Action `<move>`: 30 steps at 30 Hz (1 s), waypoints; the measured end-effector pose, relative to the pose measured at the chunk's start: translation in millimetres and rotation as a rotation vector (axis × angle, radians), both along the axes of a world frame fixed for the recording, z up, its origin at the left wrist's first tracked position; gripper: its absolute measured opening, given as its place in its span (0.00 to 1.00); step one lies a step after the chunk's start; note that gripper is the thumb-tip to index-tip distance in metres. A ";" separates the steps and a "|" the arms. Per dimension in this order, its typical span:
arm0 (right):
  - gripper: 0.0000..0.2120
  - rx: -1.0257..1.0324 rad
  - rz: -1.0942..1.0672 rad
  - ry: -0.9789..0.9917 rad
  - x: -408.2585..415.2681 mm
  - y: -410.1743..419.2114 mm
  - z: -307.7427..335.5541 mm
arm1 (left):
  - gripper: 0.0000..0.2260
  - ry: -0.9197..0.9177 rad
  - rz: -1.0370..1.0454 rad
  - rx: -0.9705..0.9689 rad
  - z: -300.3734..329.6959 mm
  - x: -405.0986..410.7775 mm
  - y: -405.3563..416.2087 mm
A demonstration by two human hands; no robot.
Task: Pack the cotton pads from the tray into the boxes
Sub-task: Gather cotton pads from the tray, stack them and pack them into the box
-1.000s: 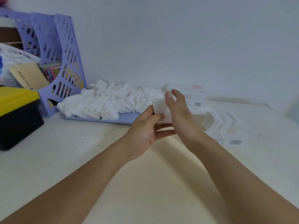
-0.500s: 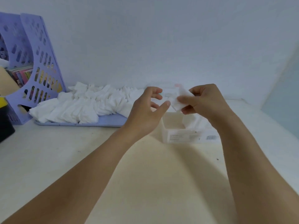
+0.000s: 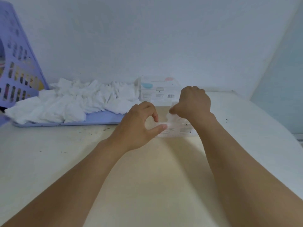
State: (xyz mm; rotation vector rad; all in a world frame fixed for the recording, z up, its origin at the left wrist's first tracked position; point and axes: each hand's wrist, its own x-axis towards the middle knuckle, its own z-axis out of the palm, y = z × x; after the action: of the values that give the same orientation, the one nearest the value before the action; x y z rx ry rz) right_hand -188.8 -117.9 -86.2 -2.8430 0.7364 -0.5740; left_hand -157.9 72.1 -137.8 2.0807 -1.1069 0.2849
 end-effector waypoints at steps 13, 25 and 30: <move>0.45 -0.050 0.025 0.221 4.6 -0.3 -10.8 | 0.11 -0.021 -0.021 -0.009 -3.4 1.1 -1.2; 0.12 0.297 0.562 -0.570 -14.4 82.5 7.2 | 0.05 0.106 0.340 -0.328 52.8 27.9 53.3; 0.13 0.657 0.651 -0.177 15.8 163.7 -9.9 | 0.20 0.013 0.717 -0.154 38.7 62.6 147.9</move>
State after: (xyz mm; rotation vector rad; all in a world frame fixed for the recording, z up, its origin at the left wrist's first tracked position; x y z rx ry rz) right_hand -173.0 45.9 -96.1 -2.1821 -0.0605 -0.3721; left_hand -95.3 220.0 -99.1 2.2595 -0.2764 0.6727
